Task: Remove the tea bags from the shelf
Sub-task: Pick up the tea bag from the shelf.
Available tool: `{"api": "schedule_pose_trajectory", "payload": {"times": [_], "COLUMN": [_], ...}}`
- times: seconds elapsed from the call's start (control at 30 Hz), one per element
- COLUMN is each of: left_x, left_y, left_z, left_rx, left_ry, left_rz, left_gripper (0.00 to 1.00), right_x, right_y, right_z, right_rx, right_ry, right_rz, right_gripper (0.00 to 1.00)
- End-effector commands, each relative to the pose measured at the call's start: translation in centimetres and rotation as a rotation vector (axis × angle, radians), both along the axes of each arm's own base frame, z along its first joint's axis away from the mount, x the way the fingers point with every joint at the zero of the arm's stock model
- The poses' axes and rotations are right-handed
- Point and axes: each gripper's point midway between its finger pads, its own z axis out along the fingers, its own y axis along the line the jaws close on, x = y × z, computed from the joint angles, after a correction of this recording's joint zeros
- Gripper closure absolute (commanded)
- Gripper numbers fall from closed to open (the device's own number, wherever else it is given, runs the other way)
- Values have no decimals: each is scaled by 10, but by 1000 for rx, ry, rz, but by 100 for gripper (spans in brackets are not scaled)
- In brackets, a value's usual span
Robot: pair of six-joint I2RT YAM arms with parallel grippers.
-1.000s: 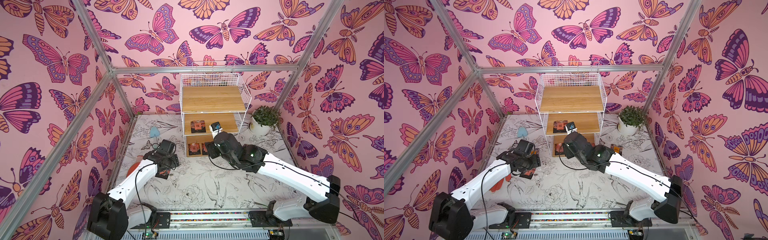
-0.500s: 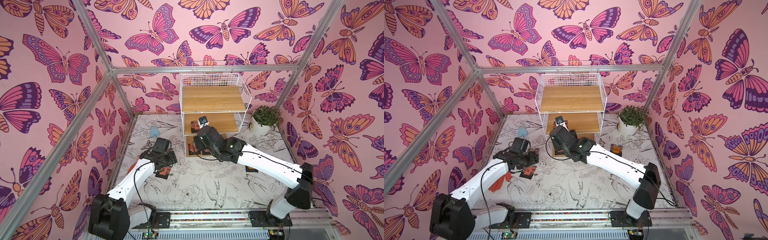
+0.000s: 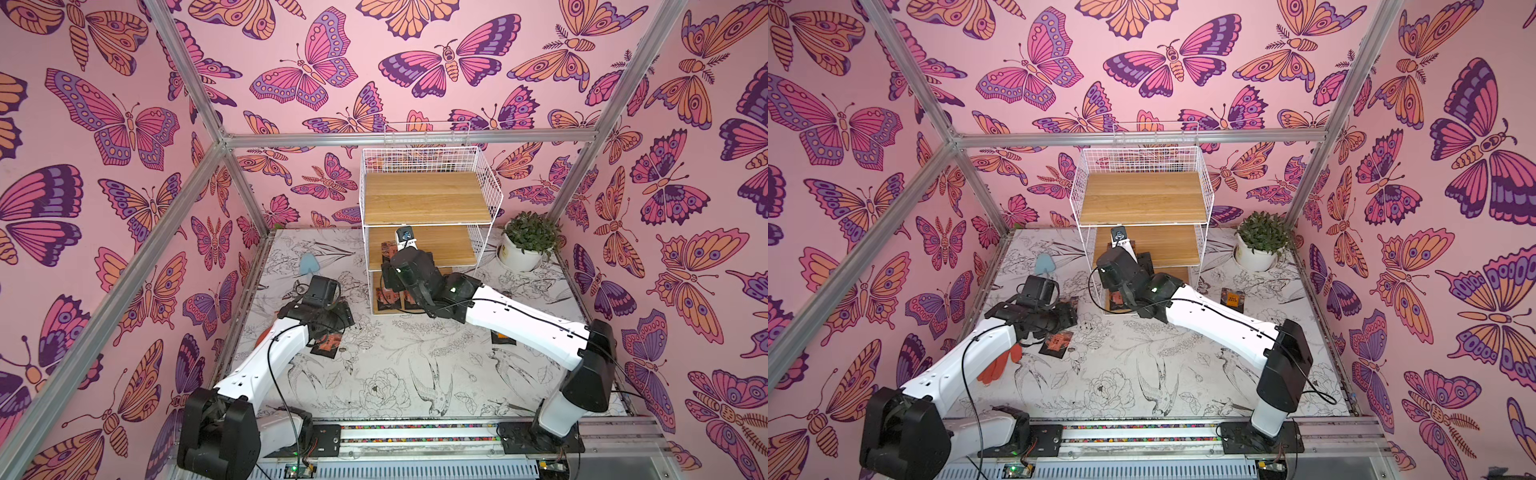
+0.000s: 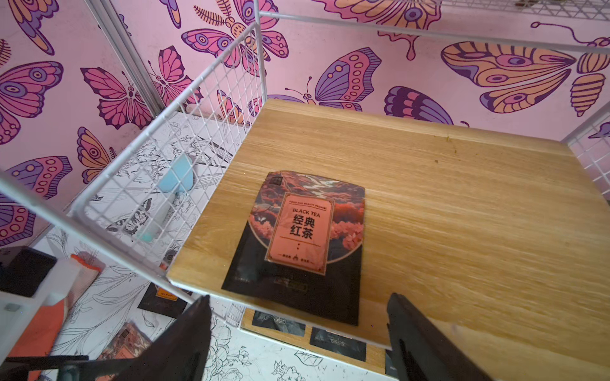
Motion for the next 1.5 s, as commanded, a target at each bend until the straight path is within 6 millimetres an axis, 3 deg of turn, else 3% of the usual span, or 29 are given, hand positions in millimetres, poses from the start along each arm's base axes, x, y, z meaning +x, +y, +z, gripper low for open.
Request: {"api": "schedule_pose_trajectory", "payload": {"times": [0.0,0.4,0.8,1.17,1.47], "left_x": [-2,-3,-4,-8,-9], "left_y": [0,0,1,4,5], "left_z": [-3,-8,-11,-13,-15], "left_rx": [-10,-10,-5,1,5], "left_ry": [6,14,19,19,22], "left_rz": [-5,-3,0,7,9], "left_gripper": [24,23,23,24,24], "right_x": [8,21,26,24,16], "right_y": [6,10,5,-9,-16], "right_z": [8,5,-28,-70,-92], "right_rx": [24,18,-59,-154,-190], "right_ry": [-30,-42,16,95,143], "right_rz": [-4,-20,-37,-74,-69], "right_gripper": [12,5,2,12,31]}}
